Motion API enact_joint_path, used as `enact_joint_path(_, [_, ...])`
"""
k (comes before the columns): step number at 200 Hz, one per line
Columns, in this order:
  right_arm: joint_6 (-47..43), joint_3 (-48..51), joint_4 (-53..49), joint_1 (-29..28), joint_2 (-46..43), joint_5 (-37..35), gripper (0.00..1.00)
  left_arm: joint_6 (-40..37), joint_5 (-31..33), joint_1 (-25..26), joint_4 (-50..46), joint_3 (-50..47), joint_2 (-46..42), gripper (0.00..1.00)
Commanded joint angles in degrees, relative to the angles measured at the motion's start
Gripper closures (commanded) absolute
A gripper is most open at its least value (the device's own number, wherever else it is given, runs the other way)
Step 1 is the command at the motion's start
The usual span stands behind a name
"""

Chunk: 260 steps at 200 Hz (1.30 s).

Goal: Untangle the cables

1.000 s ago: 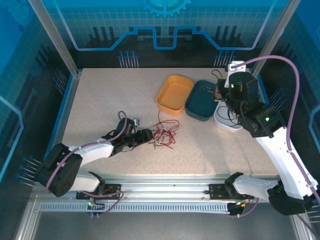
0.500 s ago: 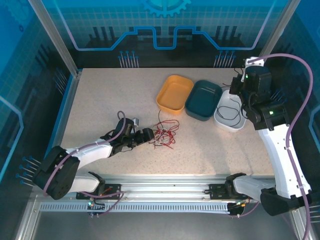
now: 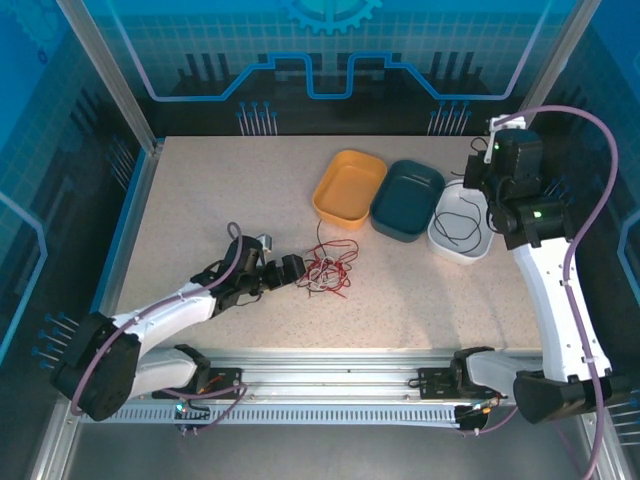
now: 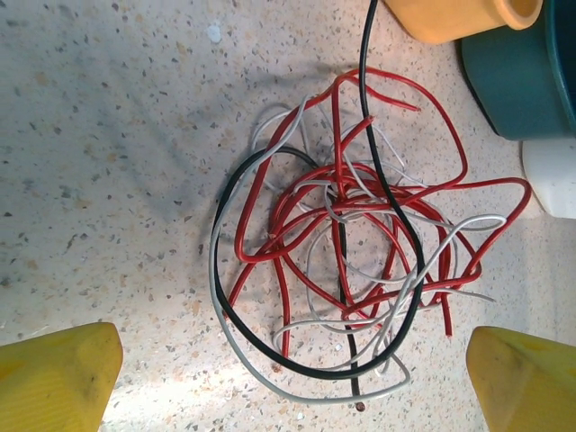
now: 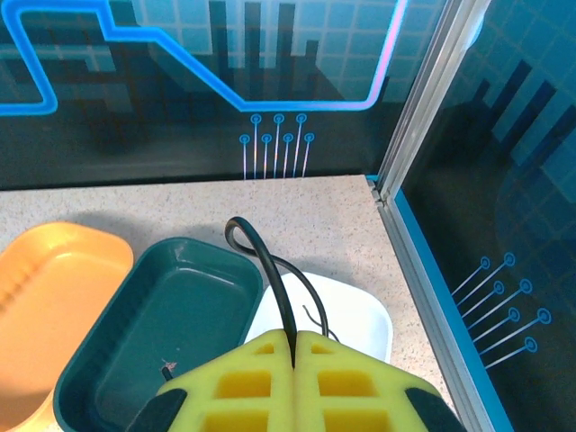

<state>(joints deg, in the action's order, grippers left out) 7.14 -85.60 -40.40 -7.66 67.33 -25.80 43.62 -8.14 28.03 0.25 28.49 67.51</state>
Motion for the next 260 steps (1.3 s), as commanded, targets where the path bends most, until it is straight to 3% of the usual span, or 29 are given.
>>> enact_joint_path(1, [-1.47, 0.88, 1.3, 1.15, 0.76, 0.96, 1.0, -2.51, 2.48, 0.42, -3.9, 2.35, -2.94, 0.01])
enact_joint_path(106, [-2.83, 8.56, 9.0, 1.32, -0.16, -2.86, 1.0, -2.92, 5.88, 0.44, -6.74, -0.5, -9.36, 0.01])
enact_joint_path(191, [-8.79, 14.55, 18.58, 1.85, 1.87, -8.45, 1.0, -2.32, 5.15, 0.39, -4.62, -0.93, -7.97, 0.01])
enact_joint_path(260, [-5.85, 17.5, 16.93, 2.29, 2.21, -11.87, 1.0, -2.13, 4.54, 0.39, -3.62, -1.15, -6.98, 0.01])
